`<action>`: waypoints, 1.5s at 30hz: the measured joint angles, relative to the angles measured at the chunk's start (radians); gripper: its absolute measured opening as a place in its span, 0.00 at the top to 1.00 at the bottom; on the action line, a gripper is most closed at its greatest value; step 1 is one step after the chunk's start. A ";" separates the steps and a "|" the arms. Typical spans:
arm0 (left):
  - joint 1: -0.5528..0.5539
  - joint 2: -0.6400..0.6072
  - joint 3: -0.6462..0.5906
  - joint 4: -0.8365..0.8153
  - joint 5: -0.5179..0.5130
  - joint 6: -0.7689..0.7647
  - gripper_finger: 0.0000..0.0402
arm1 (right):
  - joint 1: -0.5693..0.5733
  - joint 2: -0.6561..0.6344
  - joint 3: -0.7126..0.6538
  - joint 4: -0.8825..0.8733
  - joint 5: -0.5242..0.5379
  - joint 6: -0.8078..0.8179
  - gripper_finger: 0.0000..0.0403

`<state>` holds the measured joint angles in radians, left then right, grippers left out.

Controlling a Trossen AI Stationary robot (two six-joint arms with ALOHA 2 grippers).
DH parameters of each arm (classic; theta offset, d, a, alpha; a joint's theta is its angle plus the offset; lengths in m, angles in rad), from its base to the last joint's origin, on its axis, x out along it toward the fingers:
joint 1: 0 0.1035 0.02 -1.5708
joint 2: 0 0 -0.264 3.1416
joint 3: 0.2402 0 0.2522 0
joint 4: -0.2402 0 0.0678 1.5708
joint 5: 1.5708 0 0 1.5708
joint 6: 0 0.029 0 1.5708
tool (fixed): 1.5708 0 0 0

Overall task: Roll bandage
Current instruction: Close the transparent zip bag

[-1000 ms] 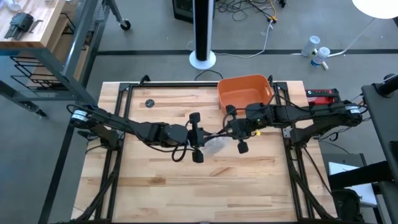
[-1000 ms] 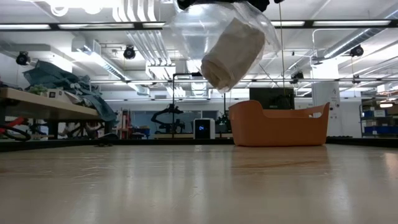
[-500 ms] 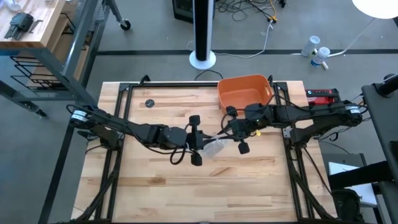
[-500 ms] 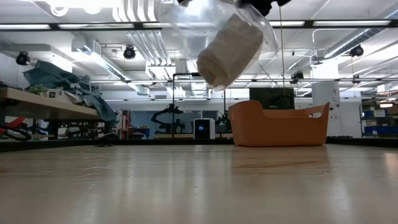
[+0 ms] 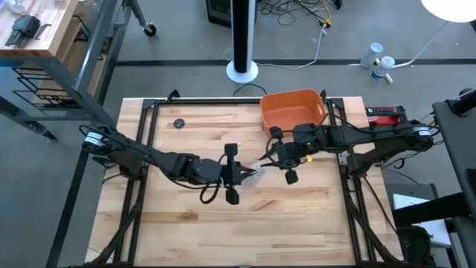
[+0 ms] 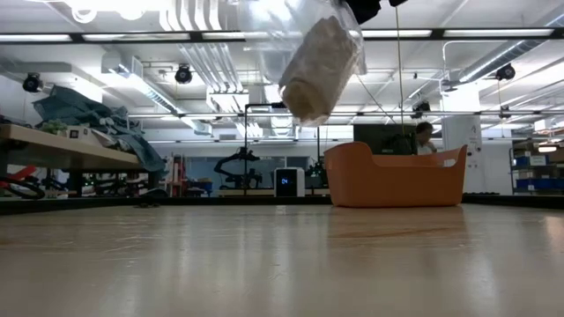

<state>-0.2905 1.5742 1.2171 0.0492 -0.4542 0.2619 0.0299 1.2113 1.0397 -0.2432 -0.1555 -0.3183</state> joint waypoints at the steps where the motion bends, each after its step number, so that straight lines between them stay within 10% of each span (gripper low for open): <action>1: -0.002 0.000 0.000 -0.007 -0.013 0.000 1.00 | 0.000 -0.004 0.000 0.007 0.000 -0.009 0.80; 21: -0.051 -0.010 0.000 0.001 -0.026 0.021 1.00 | 0.000 -0.296 -0.164 0.003 -0.001 0.008 0.89; 32: -0.055 -0.042 0.000 0.113 -0.103 0.041 1.00 | 0.036 -0.319 -0.597 0.569 -0.021 0.319 0.83; 45: -0.063 -0.056 0.000 0.239 -0.132 0.044 1.00 | 0.053 -0.378 -0.726 0.783 0.078 0.401 0.79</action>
<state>-0.3534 1.5185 1.2171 0.2879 -0.5866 0.3061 0.0834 0.8329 0.3136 0.5401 -0.0780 0.0822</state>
